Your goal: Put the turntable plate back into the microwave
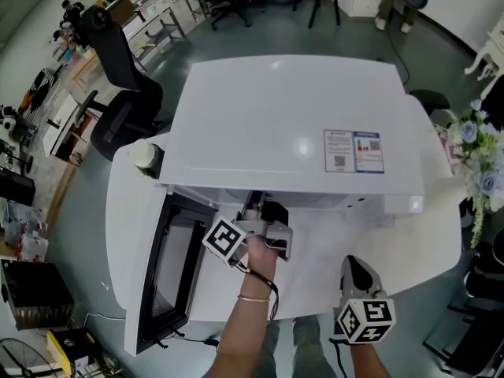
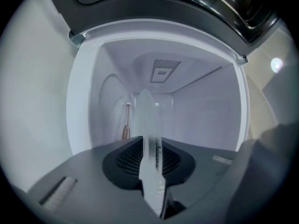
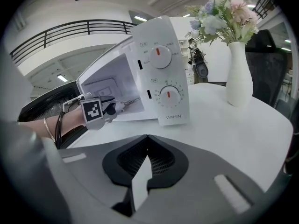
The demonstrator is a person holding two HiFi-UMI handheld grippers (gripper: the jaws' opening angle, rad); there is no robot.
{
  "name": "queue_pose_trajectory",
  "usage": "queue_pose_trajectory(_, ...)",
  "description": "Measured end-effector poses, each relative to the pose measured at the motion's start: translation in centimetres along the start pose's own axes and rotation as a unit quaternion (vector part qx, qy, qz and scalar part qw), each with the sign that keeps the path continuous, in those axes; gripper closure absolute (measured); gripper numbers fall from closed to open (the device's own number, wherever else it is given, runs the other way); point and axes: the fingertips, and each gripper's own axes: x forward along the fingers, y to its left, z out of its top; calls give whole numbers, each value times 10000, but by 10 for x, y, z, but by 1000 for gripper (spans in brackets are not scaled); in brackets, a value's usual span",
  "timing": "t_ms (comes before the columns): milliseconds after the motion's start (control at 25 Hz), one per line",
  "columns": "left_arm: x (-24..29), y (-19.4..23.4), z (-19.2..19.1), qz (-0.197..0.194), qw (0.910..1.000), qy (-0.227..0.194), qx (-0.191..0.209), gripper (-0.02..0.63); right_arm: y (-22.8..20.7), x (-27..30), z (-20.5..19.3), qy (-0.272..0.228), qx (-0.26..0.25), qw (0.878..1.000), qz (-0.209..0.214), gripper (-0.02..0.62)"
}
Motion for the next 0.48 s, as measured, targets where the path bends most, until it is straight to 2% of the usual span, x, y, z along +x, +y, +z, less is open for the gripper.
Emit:
queue_pose_trajectory(320, 4, 3, 0, 436, 9987, 79, 239, 586, -4, -3, -1, 5, 42, 10000, -19, 585)
queue_pose_trajectory(480, 3, 5, 1, 631, 9977, 133, 215, 586, -1, -6, 1, 3, 44, 10000, 4, 584)
